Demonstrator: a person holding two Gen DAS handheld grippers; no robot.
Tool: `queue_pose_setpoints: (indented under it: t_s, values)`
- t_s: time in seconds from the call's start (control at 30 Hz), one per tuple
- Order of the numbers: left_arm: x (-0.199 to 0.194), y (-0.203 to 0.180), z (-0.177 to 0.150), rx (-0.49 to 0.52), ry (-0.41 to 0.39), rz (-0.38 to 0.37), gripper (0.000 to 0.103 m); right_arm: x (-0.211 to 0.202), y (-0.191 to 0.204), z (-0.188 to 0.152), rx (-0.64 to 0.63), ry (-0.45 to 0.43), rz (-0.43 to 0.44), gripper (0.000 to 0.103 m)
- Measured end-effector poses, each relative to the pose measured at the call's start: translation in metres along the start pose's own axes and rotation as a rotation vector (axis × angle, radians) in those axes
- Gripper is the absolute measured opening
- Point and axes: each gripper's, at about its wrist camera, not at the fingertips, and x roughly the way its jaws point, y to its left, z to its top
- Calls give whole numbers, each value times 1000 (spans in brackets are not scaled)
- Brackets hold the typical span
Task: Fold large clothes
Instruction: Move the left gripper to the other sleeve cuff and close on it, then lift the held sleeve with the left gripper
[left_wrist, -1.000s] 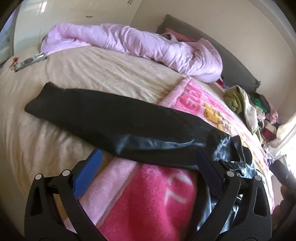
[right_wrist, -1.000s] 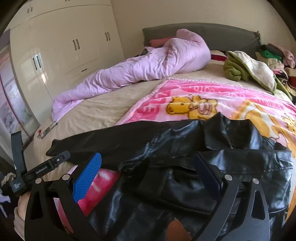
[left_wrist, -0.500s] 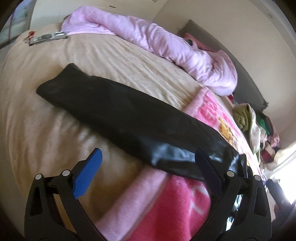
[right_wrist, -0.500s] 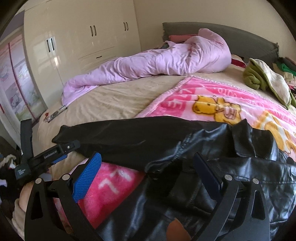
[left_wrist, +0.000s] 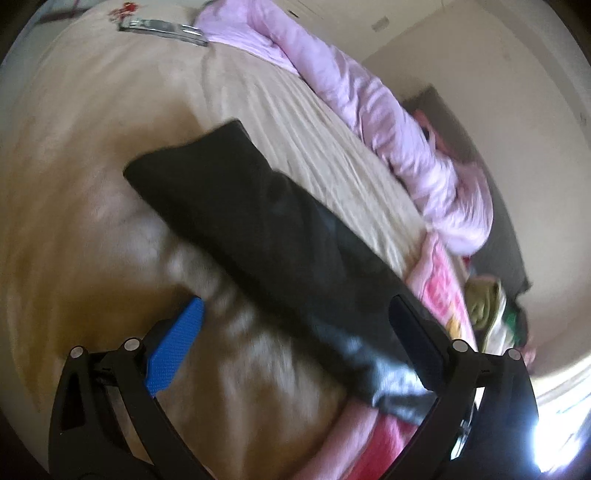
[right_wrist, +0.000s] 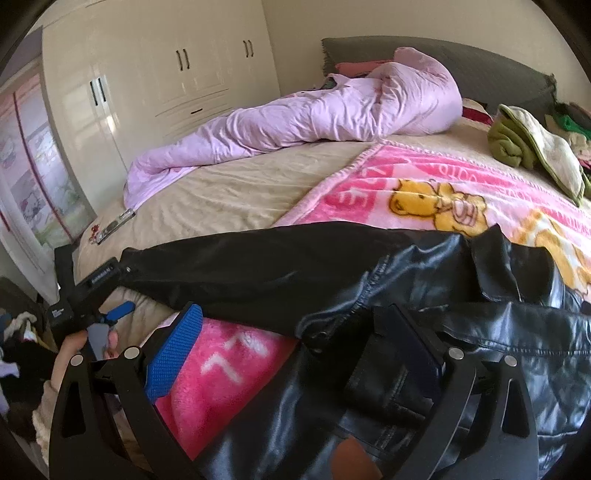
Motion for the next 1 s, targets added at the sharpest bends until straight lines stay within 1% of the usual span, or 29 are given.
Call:
queue_pose_setpoints:
  t_s: [0.1,0.13,0.17,0.2,0.23,0.27,0.3,0.37,0.43,0.47,0.53,0.6,0.67,0.8,0.87,1.0]
  values:
    - [5,1,8,-15,-31,13,93,-3,-8,-2,18,-1,-8,99]
    - [5,0,10,-12,-43,16,89,-5,-12,-3,25,-3,-11,99]
    - [6,-1,14,-7,-57,10,68,-7,-15,-4,34,-6,-14,99]
    - [7,-1,16,-5,-61,17,43,-9,-18,-4,41,-7,-16,99]
    - [7,0,18,-8,-68,25,33,-11,-22,-5,50,-10,-18,99]
    - [7,2,20,-14,-70,15,22,-14,-26,-6,63,-14,-19,99]
    - [5,5,21,-30,-69,-13,16,-16,-30,-7,72,-17,-21,99]
    - [-2,2,21,-25,-92,-37,8,-21,-36,-9,92,-24,-24,99]
    - [-10,-7,22,0,-112,-76,7,-28,-43,-11,114,-36,-25,99]
    - [-16,-12,21,12,-126,-102,4,-32,-47,-12,125,-43,-28,99]
    - [-25,-21,19,41,-146,-130,1,-39,-53,-16,144,-47,-31,99]
    - [-38,-33,16,65,-169,-186,1,-45,-60,-22,166,-46,-29,99]
    - [-47,-44,11,99,-190,-213,1,-51,-68,-29,189,-48,-37,99]
    - [-68,-74,6,169,-226,-293,1,-63,-80,-43,218,-47,-68,99]
    - [-75,-84,3,189,-236,-325,0,-68,-88,-51,236,-44,-86,99]
    - [-92,-106,-5,230,-248,-398,0,-78,-103,-63,285,-41,-90,99]
